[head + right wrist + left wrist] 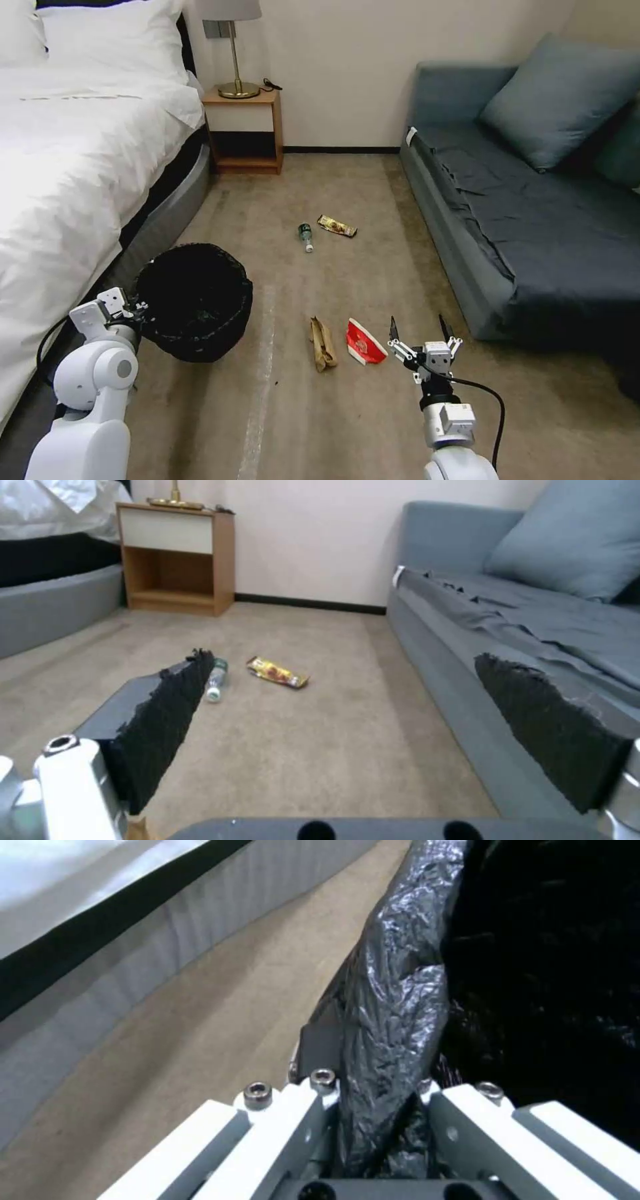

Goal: Pick up the trash bin, then pick up the garbage on the floor and place it into the trash bin.

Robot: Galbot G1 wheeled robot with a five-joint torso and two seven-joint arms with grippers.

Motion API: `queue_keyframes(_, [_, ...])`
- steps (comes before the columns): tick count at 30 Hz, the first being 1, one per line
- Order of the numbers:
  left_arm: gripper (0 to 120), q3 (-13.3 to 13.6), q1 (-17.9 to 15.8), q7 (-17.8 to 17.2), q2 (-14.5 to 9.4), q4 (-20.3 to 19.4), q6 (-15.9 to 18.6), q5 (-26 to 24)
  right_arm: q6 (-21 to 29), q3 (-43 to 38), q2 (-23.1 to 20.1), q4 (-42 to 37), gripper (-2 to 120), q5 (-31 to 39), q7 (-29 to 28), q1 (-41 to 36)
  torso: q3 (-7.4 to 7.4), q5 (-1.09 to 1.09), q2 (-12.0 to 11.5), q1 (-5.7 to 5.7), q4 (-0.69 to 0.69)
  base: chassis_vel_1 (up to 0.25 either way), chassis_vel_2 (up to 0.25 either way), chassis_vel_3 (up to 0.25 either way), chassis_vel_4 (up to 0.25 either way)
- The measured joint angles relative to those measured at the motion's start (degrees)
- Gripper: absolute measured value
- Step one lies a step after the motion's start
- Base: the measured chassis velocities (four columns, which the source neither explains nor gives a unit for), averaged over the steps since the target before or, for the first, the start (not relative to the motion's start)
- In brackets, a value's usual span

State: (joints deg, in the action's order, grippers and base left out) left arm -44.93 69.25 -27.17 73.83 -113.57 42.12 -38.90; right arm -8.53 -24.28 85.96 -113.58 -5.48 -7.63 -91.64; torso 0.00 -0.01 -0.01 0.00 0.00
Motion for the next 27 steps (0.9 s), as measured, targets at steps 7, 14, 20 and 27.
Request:
queue_keyframes(7, [3, 0.34, -0.60, 0.09, -0.03, 0.43, 0.02, -0.04, 1.24, 0.09, -2.63, 1.02, 100, 0.59, 0.76, 2.27, 0.00, 0.01, 0.00, 0.00, 0.00, -0.099, 0.097, 0.085, -0.091])
queue_keyframes(14, [3, 1.11, -1.34, 0.21, -0.20, 0.96, 0.02, -0.08, 10.09, 3.09, -8.50, 6.23, 100, 8.15, 1.57, 9.14, 0.00, 0.02, 0.00, 0.00, 0.00, 0.000, 0.000, 0.000, 0.000])
queue_keyframes(20, [3, 0.98, -0.74, 0.23, 0.00, 0.78, 0.02, -0.03, 15.08, 7.60, -12.57, 13.59, 100, 14.59, 3.16, 14.91, 0.00, 0.02, 0.00, 0.00, 0.00, 0.000, 0.000, 0.000, 0.000])
queue_keyframes(27, [3, 0.17, 0.96, 0.17, 1.70, -0.69, 0.03, 1.03, 15.04, 18.95, -21.44, 29.96, 100, 20.75, 4.91, 25.31, 0.00, 0.02, 0.00, 0.00, 0.01, 0.000, 0.000, 0.000, 0.000])
